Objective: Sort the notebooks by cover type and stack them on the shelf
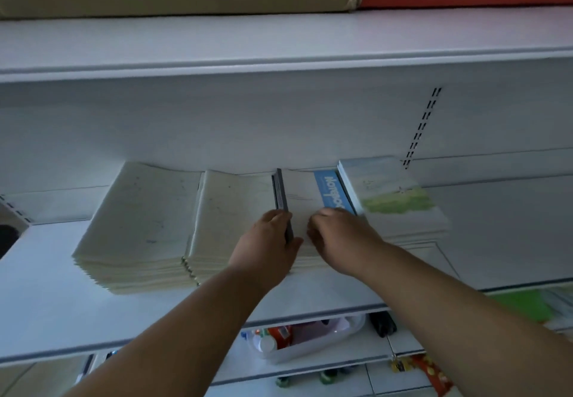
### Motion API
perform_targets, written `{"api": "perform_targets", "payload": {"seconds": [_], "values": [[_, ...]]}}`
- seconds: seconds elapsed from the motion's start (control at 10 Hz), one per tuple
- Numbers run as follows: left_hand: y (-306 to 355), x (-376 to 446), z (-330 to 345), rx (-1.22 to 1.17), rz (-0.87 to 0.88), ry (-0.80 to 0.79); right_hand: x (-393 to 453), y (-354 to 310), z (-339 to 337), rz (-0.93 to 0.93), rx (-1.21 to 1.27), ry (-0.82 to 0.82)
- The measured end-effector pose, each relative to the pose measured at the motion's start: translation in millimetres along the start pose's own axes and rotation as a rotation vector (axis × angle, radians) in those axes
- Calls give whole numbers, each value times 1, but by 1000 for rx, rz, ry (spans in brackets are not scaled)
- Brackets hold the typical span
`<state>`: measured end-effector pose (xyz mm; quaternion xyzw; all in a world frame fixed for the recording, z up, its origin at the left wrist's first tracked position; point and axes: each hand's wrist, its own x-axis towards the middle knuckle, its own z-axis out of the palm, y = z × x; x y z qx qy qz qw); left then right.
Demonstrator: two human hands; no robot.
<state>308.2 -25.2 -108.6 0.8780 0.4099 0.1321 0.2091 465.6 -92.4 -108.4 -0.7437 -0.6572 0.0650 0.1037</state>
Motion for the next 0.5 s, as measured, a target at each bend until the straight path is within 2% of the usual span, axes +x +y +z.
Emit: {"api": "perform_targets", "payload": {"seconds": [0.1, 0.3, 0.4, 0.5], "values": [[-1, 1, -4, -5, 18, -31, -3, -9, 2, 70, 26, 33], [2, 6, -14, -60, -78, -28, -4, -23, -3, 159, 27, 17], [0, 7, -15, -150, -133, -34, -2, -20, 2, 133, 81, -1], [2, -10, -20, -170, -133, 6, -11, -24, 1, 104, 74, 72]]}}
